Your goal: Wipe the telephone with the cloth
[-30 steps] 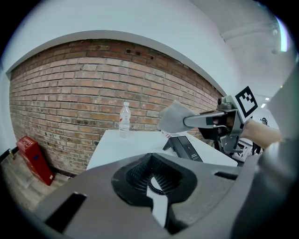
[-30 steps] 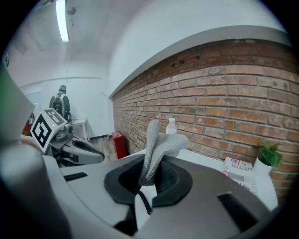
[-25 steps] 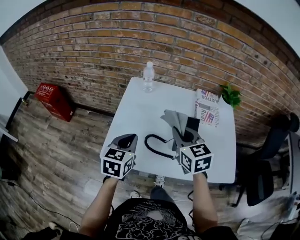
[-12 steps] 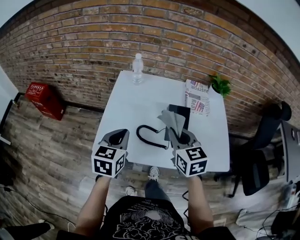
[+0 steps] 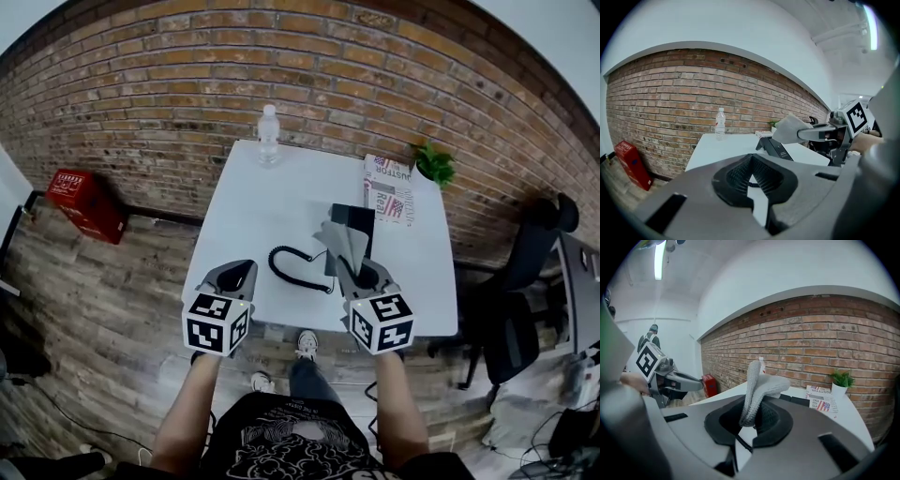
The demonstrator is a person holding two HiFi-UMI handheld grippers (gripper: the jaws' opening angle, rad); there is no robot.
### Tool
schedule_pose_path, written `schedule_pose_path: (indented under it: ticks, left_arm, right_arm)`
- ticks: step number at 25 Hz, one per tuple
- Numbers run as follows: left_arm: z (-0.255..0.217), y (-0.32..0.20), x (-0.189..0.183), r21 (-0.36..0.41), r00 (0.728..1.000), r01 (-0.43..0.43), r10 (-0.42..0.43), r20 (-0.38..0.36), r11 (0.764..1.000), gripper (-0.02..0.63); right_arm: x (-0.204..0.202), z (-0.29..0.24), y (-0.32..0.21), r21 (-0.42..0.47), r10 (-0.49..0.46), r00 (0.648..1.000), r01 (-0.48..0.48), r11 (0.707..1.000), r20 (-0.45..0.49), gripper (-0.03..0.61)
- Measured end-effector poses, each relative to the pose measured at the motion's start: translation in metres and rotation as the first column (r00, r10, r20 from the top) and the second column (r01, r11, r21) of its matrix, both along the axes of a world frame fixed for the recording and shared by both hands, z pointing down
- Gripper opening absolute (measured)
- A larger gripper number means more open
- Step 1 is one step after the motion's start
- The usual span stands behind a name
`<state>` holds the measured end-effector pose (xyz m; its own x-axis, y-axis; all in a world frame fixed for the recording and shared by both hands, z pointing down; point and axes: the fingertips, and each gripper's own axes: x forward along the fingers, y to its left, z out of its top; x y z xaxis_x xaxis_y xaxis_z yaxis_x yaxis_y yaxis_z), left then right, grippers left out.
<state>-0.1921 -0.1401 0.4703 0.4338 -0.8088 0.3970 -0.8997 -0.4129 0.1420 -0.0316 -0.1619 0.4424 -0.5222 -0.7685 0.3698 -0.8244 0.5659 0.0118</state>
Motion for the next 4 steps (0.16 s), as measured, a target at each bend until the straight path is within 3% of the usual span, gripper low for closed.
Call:
schedule_pose_path:
  ticks: [4]
  left_arm:
    - [-0.0023,0.0028,0.002,0.002,1.0,-0.004,0.004,0.001,1.0,0.006]
  right_arm:
    - [-0.0006,-0.0019,0.0033,0.0,-0.005,1.0,0.005,1.0,0.0,0.011]
